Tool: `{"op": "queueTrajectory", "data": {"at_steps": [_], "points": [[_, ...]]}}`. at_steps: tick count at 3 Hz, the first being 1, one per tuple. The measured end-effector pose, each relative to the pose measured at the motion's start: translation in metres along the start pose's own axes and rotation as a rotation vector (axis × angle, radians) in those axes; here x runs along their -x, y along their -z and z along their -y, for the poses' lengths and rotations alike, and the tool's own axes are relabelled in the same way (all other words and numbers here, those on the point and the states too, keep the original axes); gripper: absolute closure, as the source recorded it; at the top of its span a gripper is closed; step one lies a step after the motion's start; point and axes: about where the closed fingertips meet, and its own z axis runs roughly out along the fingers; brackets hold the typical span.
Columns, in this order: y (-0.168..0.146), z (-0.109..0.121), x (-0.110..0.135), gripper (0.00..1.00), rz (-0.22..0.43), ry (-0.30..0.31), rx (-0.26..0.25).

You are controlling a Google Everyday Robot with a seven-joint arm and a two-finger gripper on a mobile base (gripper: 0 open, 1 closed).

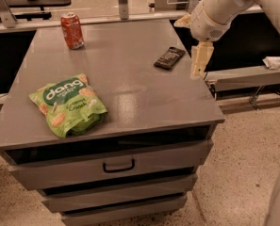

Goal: Move rxbar chocolate near coke can

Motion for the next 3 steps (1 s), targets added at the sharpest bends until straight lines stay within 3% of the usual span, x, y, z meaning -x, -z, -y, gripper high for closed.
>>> {"op": "queueTrajectory", "data": {"at_steps": [1,3], "points": [[0.000,-0.001,0.000,0.00,0.000,0.000,0.001],[-0.019,0.020,-0.011,0.00,-0.096,0.137,-0.043]]}}
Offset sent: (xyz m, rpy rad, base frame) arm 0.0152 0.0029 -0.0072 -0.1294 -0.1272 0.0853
